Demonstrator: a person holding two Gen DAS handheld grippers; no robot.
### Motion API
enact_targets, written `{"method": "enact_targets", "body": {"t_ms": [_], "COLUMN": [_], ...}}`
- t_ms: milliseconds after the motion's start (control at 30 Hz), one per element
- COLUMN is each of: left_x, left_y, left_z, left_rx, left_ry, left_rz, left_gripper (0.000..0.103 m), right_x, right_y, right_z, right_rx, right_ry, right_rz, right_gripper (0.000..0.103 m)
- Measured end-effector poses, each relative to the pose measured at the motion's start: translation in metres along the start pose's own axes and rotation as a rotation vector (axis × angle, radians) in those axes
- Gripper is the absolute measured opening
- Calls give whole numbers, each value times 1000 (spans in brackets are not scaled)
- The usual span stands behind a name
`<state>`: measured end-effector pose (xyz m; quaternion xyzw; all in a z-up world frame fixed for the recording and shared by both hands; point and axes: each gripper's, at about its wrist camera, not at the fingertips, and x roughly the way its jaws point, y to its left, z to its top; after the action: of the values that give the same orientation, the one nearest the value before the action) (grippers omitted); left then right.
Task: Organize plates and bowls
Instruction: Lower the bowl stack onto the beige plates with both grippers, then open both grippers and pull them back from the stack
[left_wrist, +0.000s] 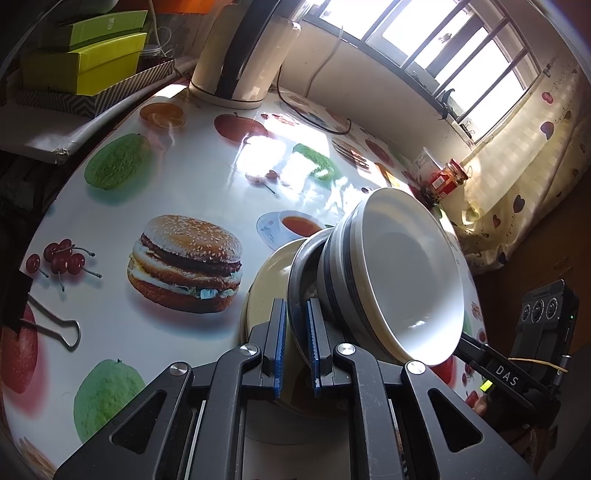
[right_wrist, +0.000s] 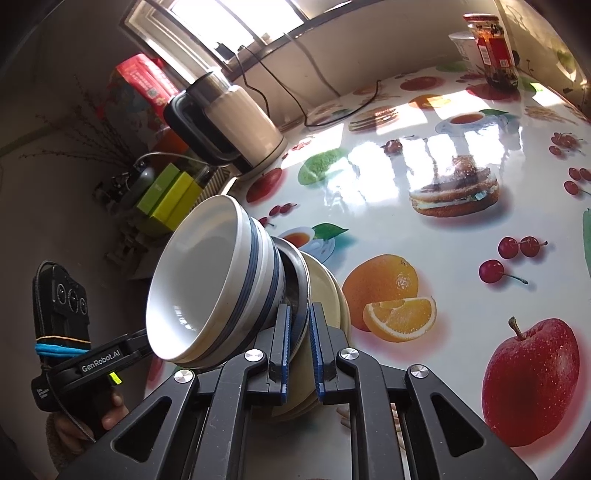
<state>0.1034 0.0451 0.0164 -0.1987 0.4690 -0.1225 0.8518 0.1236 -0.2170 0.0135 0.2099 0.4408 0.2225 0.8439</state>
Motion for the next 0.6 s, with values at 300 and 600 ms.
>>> {"method": "enact_targets", "body": {"t_ms": [300,600], "left_x": [0,-8], "left_y": [-3,-7], "left_z": [-1,-5], "left_rx": [9,34], "left_ry": [-2,-22], "left_rz": [24,90], "left_gripper": [12,27], "right_x": [-3,-10], "right_y": [-2,-1], "right_z": [-2,-4], "right_rx": [8,-2], "right_ry": [-6,-18], "right_rz": [-27,-62], "right_gripper": [24,41]}}
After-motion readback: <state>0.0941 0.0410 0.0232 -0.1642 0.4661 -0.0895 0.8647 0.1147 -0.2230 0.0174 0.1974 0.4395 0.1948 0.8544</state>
